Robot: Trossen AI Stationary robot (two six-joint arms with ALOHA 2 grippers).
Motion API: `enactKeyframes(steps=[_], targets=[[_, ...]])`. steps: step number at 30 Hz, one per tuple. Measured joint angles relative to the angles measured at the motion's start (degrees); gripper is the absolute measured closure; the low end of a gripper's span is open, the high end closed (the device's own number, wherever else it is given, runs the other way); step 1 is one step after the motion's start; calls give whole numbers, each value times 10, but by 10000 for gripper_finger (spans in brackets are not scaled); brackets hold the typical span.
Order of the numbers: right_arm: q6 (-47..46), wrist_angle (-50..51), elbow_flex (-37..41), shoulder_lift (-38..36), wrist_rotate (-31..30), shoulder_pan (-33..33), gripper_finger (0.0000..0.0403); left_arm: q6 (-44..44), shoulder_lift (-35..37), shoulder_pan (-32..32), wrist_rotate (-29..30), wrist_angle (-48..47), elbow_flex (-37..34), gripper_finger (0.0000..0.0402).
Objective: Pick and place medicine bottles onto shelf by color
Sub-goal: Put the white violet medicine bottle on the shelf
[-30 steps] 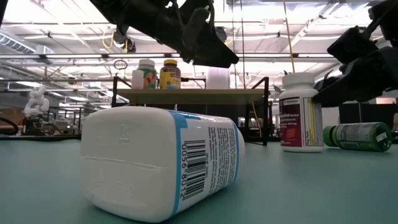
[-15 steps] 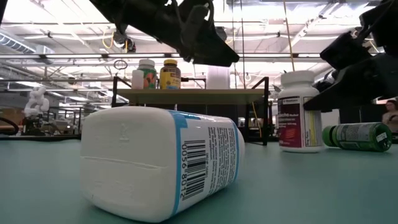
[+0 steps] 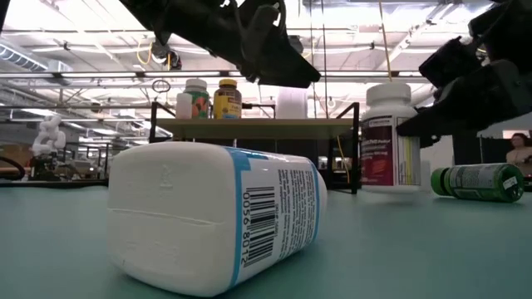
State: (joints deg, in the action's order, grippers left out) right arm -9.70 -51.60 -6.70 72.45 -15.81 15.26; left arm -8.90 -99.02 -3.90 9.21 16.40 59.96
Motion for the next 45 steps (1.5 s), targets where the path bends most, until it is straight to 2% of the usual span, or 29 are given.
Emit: enactKeyframes(steps=[4,11,26,35,45], targets=[[42,14,-39,6,48,-19,114,15,0,-2,-17,1,0,105],[107,104,-134,33,149,-47,114,18,0,-21,-17,-2,0,105],[122,123,-251,149,392,-100,115,-45,1,-68,-23,-4,0,105],[123,161,-290,173,399,-102,115,-41,1,-66,-43,-17,0,105],[122,171,-292,173,396,-103,115,-41,1,-66,-17,-15,0,105]])
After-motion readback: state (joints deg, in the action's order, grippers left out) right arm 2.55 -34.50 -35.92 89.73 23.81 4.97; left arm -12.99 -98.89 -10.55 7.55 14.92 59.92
